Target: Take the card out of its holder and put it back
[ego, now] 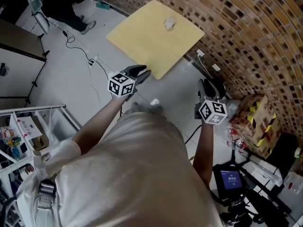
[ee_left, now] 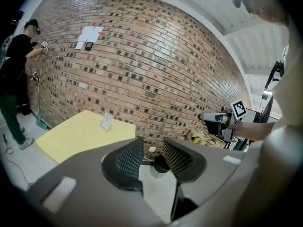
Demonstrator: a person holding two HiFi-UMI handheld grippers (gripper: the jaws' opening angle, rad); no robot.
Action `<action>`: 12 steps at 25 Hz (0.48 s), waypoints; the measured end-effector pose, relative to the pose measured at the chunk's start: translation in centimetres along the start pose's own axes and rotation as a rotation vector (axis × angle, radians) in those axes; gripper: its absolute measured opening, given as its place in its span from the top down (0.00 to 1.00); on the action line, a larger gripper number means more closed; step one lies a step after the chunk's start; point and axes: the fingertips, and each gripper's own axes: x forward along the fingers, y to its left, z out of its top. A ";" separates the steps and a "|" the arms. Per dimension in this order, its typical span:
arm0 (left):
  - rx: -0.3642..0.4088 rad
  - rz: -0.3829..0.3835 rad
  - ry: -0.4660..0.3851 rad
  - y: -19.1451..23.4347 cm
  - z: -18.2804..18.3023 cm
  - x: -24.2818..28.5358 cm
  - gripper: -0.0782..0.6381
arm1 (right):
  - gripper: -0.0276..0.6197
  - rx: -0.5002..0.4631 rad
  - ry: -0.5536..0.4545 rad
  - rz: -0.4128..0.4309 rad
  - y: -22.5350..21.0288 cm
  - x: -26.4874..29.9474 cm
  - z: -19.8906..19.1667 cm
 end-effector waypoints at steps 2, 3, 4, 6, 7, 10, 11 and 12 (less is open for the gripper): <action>0.016 0.002 -0.002 0.4 1.0 0.8 0.68 | 0.80 -0.014 -0.006 0.004 -0.1 0.7 0.7; 0.021 0.001 0.000 0.3 1.3 1.3 0.68 | 0.80 -0.018 -0.003 0.002 -0.5 0.7 0.8; 0.024 -0.003 0.003 0.1 1.3 1.8 0.68 | 0.80 -0.019 -0.001 -0.003 -0.8 0.5 0.8; 0.024 -0.012 0.005 -0.4 1.3 2.6 0.68 | 0.80 -0.018 0.000 -0.012 -1.4 0.0 0.8; 0.024 -0.016 0.005 -0.5 1.4 2.9 0.68 | 0.80 -0.017 -0.001 -0.015 -1.5 -0.1 0.8; 0.026 -0.026 0.005 -0.7 1.7 3.4 0.68 | 0.80 -0.017 0.003 -0.020 -1.7 -0.5 0.6; 0.026 -0.029 0.007 -0.8 1.8 3.5 0.68 | 0.80 -0.017 0.009 -0.022 -1.8 -0.6 0.4; 0.026 -0.031 0.008 -0.8 1.8 3.6 0.68 | 0.80 -0.019 0.016 -0.022 -1.9 -0.7 0.2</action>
